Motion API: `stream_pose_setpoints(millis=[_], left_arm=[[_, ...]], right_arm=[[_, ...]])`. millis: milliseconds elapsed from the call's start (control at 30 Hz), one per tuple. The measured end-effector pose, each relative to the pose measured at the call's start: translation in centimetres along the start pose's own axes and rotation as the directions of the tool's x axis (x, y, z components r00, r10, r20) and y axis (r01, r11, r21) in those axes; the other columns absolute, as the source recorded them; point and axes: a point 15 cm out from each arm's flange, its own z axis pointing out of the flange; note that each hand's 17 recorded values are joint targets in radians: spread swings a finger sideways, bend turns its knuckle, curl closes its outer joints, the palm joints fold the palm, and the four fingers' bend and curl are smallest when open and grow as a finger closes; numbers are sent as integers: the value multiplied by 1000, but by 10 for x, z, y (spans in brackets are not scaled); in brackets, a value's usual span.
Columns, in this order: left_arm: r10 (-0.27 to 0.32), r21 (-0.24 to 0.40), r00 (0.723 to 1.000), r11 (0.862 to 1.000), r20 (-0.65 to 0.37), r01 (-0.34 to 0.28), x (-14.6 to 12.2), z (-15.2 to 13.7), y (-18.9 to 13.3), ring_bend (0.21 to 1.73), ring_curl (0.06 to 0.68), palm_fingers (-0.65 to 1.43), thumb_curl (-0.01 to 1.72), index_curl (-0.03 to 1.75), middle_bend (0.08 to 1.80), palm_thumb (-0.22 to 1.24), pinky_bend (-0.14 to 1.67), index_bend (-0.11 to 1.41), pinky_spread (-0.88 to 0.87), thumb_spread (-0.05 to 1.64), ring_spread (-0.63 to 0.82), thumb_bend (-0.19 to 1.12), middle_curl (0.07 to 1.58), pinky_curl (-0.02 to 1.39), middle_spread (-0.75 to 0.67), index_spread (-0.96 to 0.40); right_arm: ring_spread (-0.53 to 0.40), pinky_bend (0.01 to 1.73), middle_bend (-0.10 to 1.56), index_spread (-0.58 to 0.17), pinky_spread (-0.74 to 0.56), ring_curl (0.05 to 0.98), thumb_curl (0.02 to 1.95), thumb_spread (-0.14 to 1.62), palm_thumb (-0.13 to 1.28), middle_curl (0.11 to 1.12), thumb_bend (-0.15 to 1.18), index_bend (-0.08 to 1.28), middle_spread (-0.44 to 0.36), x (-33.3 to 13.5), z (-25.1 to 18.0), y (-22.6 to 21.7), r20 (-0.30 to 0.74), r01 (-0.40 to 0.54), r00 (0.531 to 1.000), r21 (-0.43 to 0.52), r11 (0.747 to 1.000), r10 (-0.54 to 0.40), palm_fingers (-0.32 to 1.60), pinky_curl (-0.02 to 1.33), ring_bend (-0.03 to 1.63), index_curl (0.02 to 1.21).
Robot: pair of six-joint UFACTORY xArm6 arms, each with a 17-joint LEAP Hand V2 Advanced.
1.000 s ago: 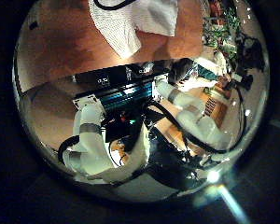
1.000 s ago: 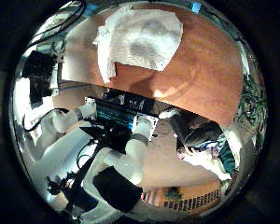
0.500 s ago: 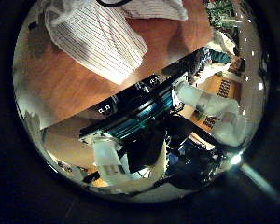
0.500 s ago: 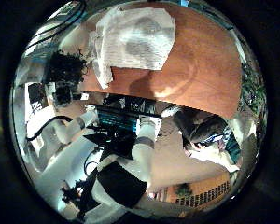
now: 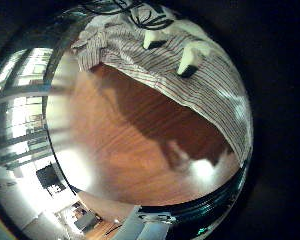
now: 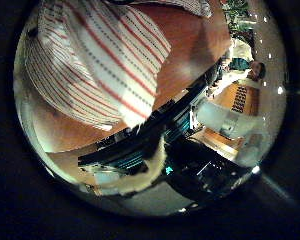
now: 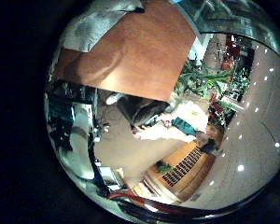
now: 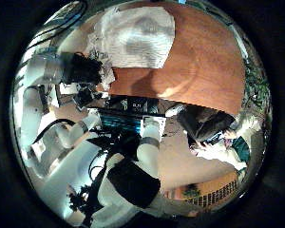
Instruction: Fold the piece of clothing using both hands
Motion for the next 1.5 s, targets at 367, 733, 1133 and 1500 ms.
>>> stream_pose_setpoints(millis=[367, 733, 1133, 1500], left_arm=[[-49, 48, 999, 998, 2, 49, -8, -31, -14, 1290, 407, 767, 505, 217, 782, 710, 1072, 206, -394, 1222, -363, 253, 763, 511, -123, -70], [-31, 118, 1000, 993, 1, 31, -15, -105, -34, 1306, 454, 1124, 722, 267, 860, 810, 1226, 233, -566, 1530, -450, 449, 837, 570, -420, -326], [-15, -43, 1000, 999, 9, 15, -16, -136, -22, 1318, 476, 1122, 914, 366, 879, 753, 1241, 215, -580, 1597, -444, 544, 847, 569, -531, -485], [-6, -43, 1000, 999, -11, 6, -20, -146, -12, 1318, 485, 1105, 1057, 486, 879, 703, 1259, 180, -572, 1593, -448, 634, 855, 575, -568, -541]], right_arm=[[57, 541, 199, -358, 322, 232, 187, 1314, 210, 366, -10, 174, -21, -1, 1, -1, -2, 2, 1000, -4, 1000, -2, 241, 209, 522, 309], [-4, 508, 212, -360, 297, 243, 198, 1284, 253, 373, -11, 163, -51, -29, 55, 2, 21, 71, 997, -120, 990, -69, 301, 202, 569, 309], [-6, 568, 231, -303, 257, 248, 236, 1153, 336, 382, -18, 147, -54, -55, 98, -49, 41, 93, 995, -34, 995, -91, 212, 221, 571, 285], [-16, 560, 255, -268, 246, 254, 266, 1078, 397, 386, -17, 164, -55, -56, 120, -104, 58, 16, 998, 50, 999, -19, 226, 217, 597, 281]])
